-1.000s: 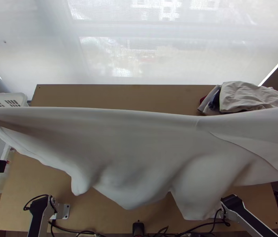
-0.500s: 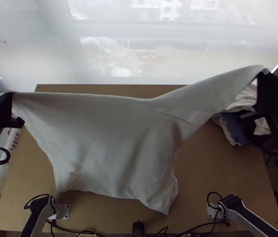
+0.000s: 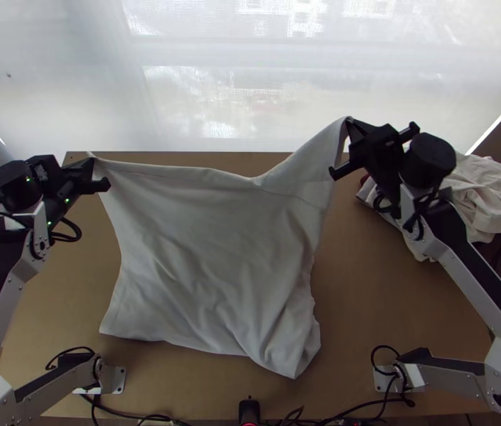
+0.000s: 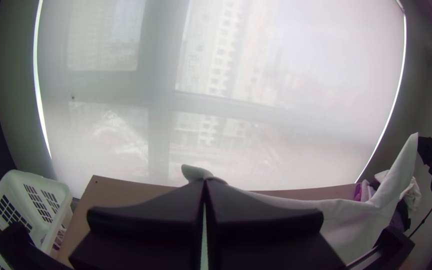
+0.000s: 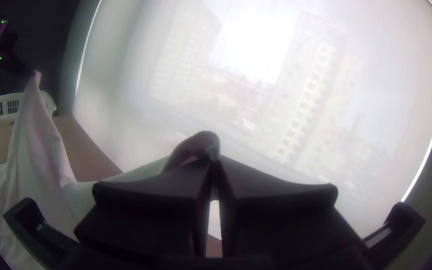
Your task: Fold the t-shirt
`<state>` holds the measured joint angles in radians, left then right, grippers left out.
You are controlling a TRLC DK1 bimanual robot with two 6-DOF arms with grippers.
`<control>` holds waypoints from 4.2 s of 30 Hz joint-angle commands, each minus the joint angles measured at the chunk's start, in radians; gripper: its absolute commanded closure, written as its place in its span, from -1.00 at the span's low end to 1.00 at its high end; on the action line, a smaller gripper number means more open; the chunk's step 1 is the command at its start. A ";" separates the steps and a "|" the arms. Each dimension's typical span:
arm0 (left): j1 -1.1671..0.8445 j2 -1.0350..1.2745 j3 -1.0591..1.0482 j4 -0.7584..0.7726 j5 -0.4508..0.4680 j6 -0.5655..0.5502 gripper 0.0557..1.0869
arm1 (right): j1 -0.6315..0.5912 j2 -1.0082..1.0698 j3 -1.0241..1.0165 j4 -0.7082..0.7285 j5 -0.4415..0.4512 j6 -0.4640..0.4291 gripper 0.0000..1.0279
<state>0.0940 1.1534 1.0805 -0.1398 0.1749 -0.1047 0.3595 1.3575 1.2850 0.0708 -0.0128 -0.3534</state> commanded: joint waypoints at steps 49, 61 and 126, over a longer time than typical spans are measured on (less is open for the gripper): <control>0.055 0.878 0.248 0.387 -0.164 0.003 0.93 | -0.031 0.986 0.767 -0.092 0.028 0.355 0.95; 0.076 0.726 0.053 0.436 -0.163 0.000 0.93 | -0.004 0.706 0.303 0.015 0.027 0.352 0.95; 0.064 -0.041 -0.625 0.261 -0.150 0.028 0.93 | 0.136 -0.098 -0.558 -0.012 0.010 0.373 0.95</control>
<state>0.1593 1.1679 0.5095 0.1406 0.0254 -0.0856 0.5011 1.2968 0.7704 0.0658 -0.0048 0.0113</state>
